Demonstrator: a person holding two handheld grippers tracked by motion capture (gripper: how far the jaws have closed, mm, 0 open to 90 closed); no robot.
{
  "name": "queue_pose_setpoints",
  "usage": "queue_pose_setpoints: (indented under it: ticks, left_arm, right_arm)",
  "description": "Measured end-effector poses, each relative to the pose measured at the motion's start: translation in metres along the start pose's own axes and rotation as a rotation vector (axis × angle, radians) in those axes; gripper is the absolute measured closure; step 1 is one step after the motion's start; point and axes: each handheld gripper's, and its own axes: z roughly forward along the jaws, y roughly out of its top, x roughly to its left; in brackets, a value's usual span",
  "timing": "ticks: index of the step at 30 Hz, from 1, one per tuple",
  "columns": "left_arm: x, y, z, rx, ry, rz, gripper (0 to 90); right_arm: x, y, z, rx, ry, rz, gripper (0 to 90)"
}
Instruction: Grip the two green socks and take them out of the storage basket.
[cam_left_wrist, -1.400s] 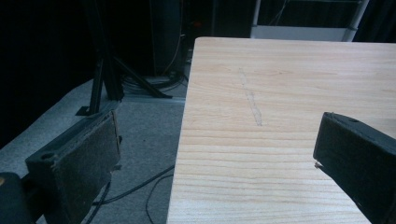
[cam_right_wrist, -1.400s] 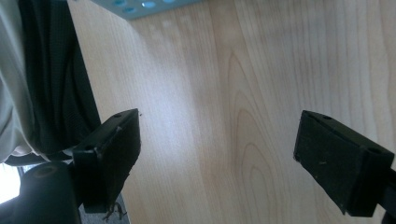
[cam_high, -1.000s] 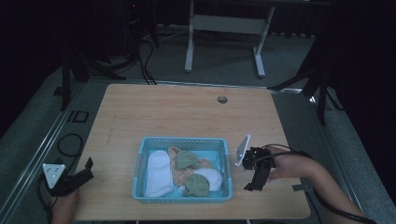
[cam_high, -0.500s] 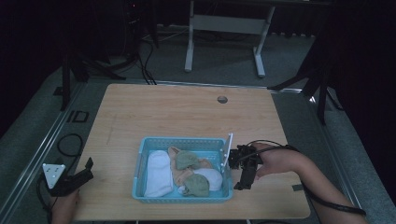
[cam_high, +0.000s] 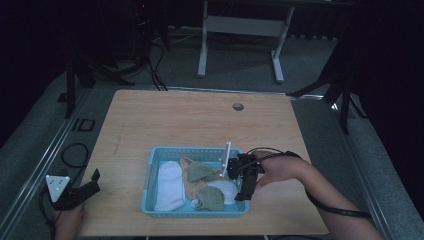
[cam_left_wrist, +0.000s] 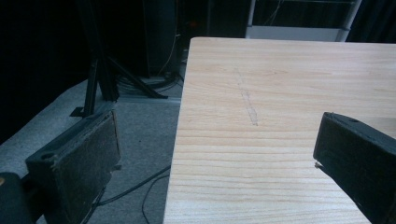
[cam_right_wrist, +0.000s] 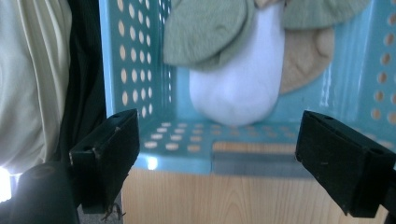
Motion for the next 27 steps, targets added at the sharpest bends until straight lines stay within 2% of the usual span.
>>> queue_pose_setpoints:
  ticks: [6, 14, 16, 25, 27]
  left_arm:
    - [0.0, 0.0, 0.0, -0.001, -0.001, 0.0, 0.7]
    - [0.0, 0.0, 0.0, -0.001, -0.005, 0.0, 0.7]
    - [0.0, 0.0, 0.0, -0.001, -0.005, 0.0, 0.7]
    - [0.0, 0.0, 0.0, -0.001, -0.006, 0.0, 0.7]
    - [0.0, 0.0, 0.0, 0.0, -0.006, 0.0, 0.7]
  right_arm:
    - [0.001, 0.018, 0.011, 0.011, 0.023, -0.038, 18.1]
    - [-0.002, 0.034, 0.028, 0.013, 0.024, -0.075, 24.8]
    - [-0.002, 0.037, 0.034, 0.022, 0.038, -0.072, 28.1]
    - [-0.005, 0.042, 0.058, 0.056, 0.038, -0.065, 34.4]
    - [-0.005, 0.043, 0.062, 0.065, 0.043, -0.063, 39.7]
